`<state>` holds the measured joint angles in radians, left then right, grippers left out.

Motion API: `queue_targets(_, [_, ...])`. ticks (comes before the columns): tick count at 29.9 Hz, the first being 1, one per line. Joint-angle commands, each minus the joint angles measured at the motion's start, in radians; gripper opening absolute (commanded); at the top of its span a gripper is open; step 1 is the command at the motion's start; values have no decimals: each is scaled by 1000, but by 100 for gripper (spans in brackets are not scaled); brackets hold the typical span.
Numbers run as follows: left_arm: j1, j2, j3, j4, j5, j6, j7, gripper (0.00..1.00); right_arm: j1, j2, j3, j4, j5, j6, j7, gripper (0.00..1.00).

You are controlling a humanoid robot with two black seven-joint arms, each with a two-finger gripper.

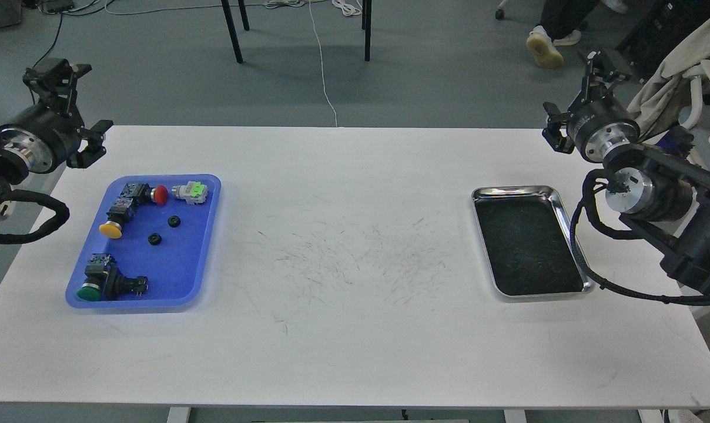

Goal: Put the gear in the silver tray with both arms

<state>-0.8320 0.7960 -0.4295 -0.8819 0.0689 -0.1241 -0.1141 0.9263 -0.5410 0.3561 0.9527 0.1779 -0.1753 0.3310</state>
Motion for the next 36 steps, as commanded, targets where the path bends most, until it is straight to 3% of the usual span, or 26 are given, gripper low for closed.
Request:
queue_targets(1, [4,20,-38,-34,-27,8,-7,98,-1,-1,0,1,0,-3,0,99])
queue_targets(9, [21,0,-35,-49,-24,37,-3,98,-3,1,0,1,0,-10,-1,99])
queue_targets(19, [-110,45,334,-51,112,47,2,98,-3,6,-5,0,-2,-13,0,99])
queue_targets(26, [-216,65,489,-51,336,70,1,98,-4,6,-9,0,-2,-15,-1,99])
queue_targets(36, [-254,68,553,-38,474,90,74,98,-4,7,-9,1,-2,-16,-1,99])
